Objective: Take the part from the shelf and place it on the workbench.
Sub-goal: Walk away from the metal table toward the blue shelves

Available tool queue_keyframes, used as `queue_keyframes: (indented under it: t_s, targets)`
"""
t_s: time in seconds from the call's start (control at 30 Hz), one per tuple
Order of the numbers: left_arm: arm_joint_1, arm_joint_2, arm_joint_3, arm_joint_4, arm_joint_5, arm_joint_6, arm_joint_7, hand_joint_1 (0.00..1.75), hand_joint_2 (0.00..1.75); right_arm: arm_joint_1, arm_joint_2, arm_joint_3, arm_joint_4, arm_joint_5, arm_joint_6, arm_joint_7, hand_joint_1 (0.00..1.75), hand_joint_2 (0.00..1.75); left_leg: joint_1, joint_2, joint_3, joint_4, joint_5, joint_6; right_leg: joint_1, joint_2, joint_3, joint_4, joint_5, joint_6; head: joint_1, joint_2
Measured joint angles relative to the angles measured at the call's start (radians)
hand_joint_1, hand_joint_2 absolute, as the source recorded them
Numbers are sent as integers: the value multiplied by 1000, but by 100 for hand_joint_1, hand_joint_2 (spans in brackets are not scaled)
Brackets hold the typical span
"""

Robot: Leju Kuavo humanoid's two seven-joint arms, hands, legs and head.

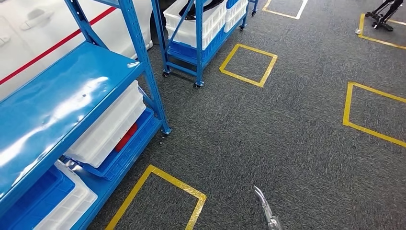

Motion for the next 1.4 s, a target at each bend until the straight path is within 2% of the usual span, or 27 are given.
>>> queue_keyframes:
  t_s: [0.07, 0.13, 0.2, 0.23, 0.27, 0.33, 0.4, 0.43, 0.5, 0.57, 0.6, 0.67, 0.73, 0.77, 0.8, 0.83, 0.9, 0.97, 1.0, 1.03, 1.1, 1.17, 1.2, 1.23, 1.27, 1.3, 1.4]
  targets:
    - [3, 1, 0, 0, 0, 1, 1, 0, 0, 0, -4, -7, -4, -5, 8, -2, 0, 0, -2, 30, -12, 22, -17, -9, -4, -24, 8, -18, 8, -10, -4, 0]
    - [-1, 3, 0, 0, -1, 2, 1, 0, 0, 4, -4, -12, -5, -6, 13, -3, 0, 0, -4, 91, -54, 118, -75, -14, -3, -52, 14, -27, 11, -18, -11, 0]
    - [-6, 3, 0, 0, -1, 2, 2, 0, 0, 11, -4, -16, -6, -7, 15, -3, 0, 0, -1, 117, -106, 236, -129, -21, 0, -83, 13, -25, 8, -22, -15, 0]
    - [-6, 2, 0, 1, -1, 1, 3, 0, 0, 13, -4, -18, -6, -7, 16, -3, 0, 0, 1, 122, -115, 261, -132, -24, 1, -97, 13, -24, 6, -22, -15, 0]
    - [-4, 2, -1, 1, -1, 1, 4, 0, 0, 14, -4, -20, -6, -8, 16, -3, 0, 0, 4, 127, -105, 247, -116, -27, 1, -109, 13, -22, 4, -21, -15, 0]
    - [-3, 2, -1, 1, -2, 1, 6, 0, 0, 15, -4, -23, -6, -10, 19, -5, 0, 0, 7, 154, -37, 126, -57, -30, 0, -132, 16, -14, -4, -14, -15, 0]
    - [-5, 3, -1, 1, -2, 0, 8, 0, 0, 17, -4, -25, -6, -10, 25, -7, 0, 0, 3, 189, 17, 24, -26, -22, 4, -152, 19, -5, -13, -4, -16, 0]
    - [-5, 3, -1, 1, -3, 0, 9, 0, 0, 18, -4, -27, -6, -10, 29, -9, 0, 0, 0, 196, 24, 7, -26, -16, 7, -161, 20, -3, -16, 0, -15, 0]
    - [-4, 3, -1, 1, -4, 0, 12, 0, 0, 18, -4, -31, -6, -8, 34, -12, 0, 0, -2, 179, 22, 7, -24, -3, 8, -175, 24, -2, -20, 8, -14, 0]
    - [-2, 3, -1, 1, -6, 0, 13, 0, 0, 19, -4, -35, -6, -6, 37, -14, 0, 0, 1, 160, 24, 0, -19, 10, 2, -146, 19, 21, -41, 18, -12, 0]
    - [-3, 4, -1, 1, -6, 0, 13, 0, 0, 20, -4, -36, -5, -5, 38, -15, 0, 0, 3, 151, 26, -3, -16, 17, -1, -117, 3, 58, -66, 23, -11, 0]
    - [-8, 4, -1, 1, -6, 0, 13, 0, 0, 25, -3, -38, -2, -3, 39, -16, 0, 0, 2, 130, 21, -4, -12, 25, -4, -66, -61, 187, -133, 25, -8, 0]
    - [-8, 4, -1, 1, -6, -1, 13, 0, 0, 30, -2, -38, 3, -1, 41, -16, 0, 0, 1, 105, 18, -3, -11, 27, -4, -56, -117, 290, -162, 26, -7, 0]
    - [-6, 3, -1, 1, -6, -1, 13, 0, 0, 30, -2, -38, 6, 1, 41, -16, 0, 0, 1, 91, 19, -2, -11, 27, -5, -54, -122, 292, -145, 25, -7, 0]
    - [-5, 3, -1, 1, -6, -1, 13, 0, 0, 30, 0, -38, 8, 4, 41, -16, 0, 0, 1, 78, 20, -1, -11, 27, -6, -51, -106, 250, -109, 23, -7, 0]
    - [-5, 3, -1, 1, -6, -1, 13, 0, 0, 30, 2, -38, 11, 7, 42, -17, 0, 0, 1, 64, 21, 0, -12, 25, -8, -39, -75, 182, -65, 21, -7, 0]
    - [-6, 3, -1, 1, -6, -1, 13, 0, 0, 30, 6, -38, 17, 13, 42, -18, 0, 0, -1, 38, 18, 6, -13, 17, -11, 3, -22, 58, -11, 17, -7, 0]
    - [-5, 2, -1, 1, -6, 0, 13, 0, 0, 30, 12, -38, 23, 15, 43, -20, 0, 0, -1, 15, 9, 9, -11, 3, -10, 19, -9, 19, -6, 15, -7, 0]
    - [-3, 2, -1, 1, -6, 0, 14, 0, 0, 30, 15, -38, 26, 15, 43, -20, 0, 0, 1, 4, 5, 7, -8, -4, -9, 7, -9, 16, -3, 12, -7, 0]
    - [-1, 2, -1, 1, -7, 1, 14, 0, 0, 29, 17, -38, 30, 13, 43, -21, 0, 0, 3, 4, 2, 7, -9, -10, -10, -4, -7, 12, -1, 6, -7, 0]
    - [0, 2, -1, 1, -8, 2, 15, 0, 0, 27, 22, -38, 36, 8, 46, -23, 0, 0, 2, 48, -18, 49, -39, -19, -13, -30, -4, 2, 4, -8, -12, 0]
    - [-3, 1, -1, 1, -8, 4, 16, 0, 0, 29, 29, -38, 44, -1, 50, -26, 0, 0, 1, 106, -71, 169, -108, -25, -10, -59, -3, 0, 4, -17, -18, 0]
    - [-5, 1, -1, 1, -8, 4, 15, 0, 0, 29, 30, -38, 49, -6, 52, -27, 0, 0, 2, 117, -101, 236, -138, -28, -8, -74, -3, 0, 2, -19, -19, 0]
    - [-5, 0, -1, 1, -9, 5, 15, 0, 0, 29, 31, -38, 54, -9, 54, -28, 0, 0, 3, 122, -120, 280, -151, -30, -6, -89, -3, 0, 1, -20, -19, 0]
    - [-3, -1, -1, 1, -9, 5, 15, 0, 0, 29, 32, -38, 58, -11, 56, -28, 0, 0, 3, 125, -121, 288, -145, -32, -5, -102, -2, 0, 0, -20, -19, 0]
    - [-2, -1, -1, 1, -9, 5, 15, 0, 0, 29, 33, -38, 62, -11, 59, -28, 0, 0, 4, 129, -100, 254, -120, -32, -5, -115, 1, 0, -2, -19, -19, 0]
    - [-2, 0, -1, 1, -11, 5, 15, 0, 0, 28, 38, -38, 70, -11, 65, -28, 0, 0, -2, 179, 11, 51, -37, -20, 0, -149, 13, 2, -11, -9, -20, 0]
